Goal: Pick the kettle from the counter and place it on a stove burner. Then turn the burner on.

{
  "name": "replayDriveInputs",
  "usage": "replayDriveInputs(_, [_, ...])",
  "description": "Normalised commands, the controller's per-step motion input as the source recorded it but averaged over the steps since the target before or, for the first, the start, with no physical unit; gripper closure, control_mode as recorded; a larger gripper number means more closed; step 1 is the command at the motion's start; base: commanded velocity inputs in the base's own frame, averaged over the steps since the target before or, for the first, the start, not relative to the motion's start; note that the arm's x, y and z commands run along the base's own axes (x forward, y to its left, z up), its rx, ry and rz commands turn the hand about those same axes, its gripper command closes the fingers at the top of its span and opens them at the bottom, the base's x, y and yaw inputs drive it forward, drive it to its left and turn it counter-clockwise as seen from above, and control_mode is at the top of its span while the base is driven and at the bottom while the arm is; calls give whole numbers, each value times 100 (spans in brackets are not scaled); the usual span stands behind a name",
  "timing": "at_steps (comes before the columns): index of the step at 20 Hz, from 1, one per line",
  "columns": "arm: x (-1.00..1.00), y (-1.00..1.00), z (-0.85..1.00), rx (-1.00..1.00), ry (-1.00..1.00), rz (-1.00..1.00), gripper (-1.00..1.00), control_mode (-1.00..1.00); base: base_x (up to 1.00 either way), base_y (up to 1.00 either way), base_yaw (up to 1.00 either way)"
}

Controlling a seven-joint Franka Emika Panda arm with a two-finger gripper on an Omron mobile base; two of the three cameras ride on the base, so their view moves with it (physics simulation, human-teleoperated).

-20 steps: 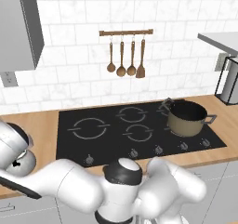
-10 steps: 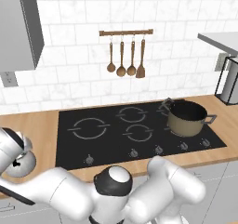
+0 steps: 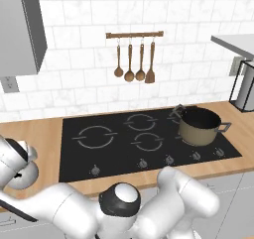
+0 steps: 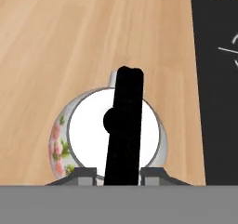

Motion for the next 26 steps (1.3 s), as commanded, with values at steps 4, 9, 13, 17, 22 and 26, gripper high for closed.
replayDriveInputs(4, [-2,-45,7,1,-20,0,100,-100,0,0,0])
replayDriveInputs(9, [-13,-84,32,0,-35,-7,100,-100,0,0,0])
replayDriveInputs(13, [0,-99,26,1,-30,-14,100,-100,0,0,0])
replayDriveInputs(17, [19,-100,18,0,-26,-19,100,-100,0,0,0])
replayDriveInputs(22, [66,-89,26,3,-14,-21,100,-100,0,0,0])
replayDriveInputs(26, [91,-71,10,7,2,-17,100,-100,0,0,0])
